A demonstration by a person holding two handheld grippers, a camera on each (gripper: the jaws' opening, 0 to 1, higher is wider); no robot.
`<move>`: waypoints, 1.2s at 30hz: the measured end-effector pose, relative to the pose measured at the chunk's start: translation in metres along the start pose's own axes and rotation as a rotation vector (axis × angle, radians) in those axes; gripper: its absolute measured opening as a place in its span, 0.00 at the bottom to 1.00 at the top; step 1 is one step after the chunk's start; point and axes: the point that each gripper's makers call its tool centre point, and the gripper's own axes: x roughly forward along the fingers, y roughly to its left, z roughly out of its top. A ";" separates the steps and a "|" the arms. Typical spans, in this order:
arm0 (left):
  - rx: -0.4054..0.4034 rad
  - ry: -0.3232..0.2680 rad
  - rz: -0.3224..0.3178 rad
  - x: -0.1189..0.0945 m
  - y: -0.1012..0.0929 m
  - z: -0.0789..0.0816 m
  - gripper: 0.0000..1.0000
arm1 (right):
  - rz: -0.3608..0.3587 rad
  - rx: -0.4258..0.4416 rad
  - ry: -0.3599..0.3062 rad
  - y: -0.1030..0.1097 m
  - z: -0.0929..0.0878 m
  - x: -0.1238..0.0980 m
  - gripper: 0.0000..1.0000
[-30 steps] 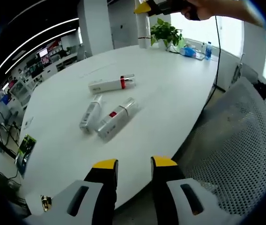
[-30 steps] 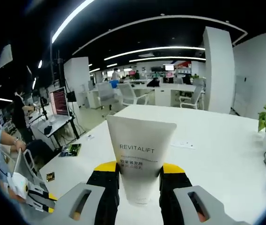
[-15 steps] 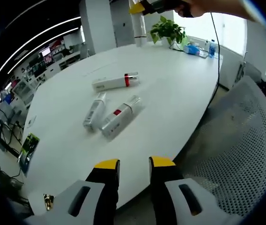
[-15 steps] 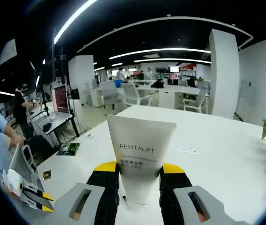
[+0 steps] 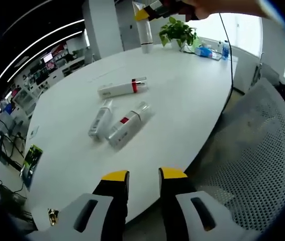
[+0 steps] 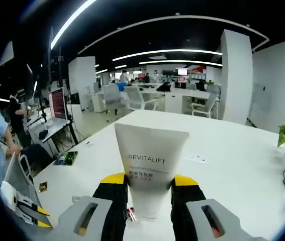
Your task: Arrange the skincare products in the storage area until every visible bottle or jar stands upright without overlapping.
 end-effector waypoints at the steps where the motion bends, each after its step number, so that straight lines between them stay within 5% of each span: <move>1: 0.000 0.000 0.002 0.000 0.001 0.000 0.19 | -0.002 0.001 -0.001 -0.001 0.000 0.003 0.25; 26: -0.002 0.029 0.014 0.002 0.006 -0.006 0.15 | -0.039 0.066 0.099 -0.013 -0.034 0.061 0.26; 36: -0.008 0.050 0.015 0.004 0.007 -0.013 0.12 | -0.064 0.060 0.095 -0.020 -0.024 0.073 0.26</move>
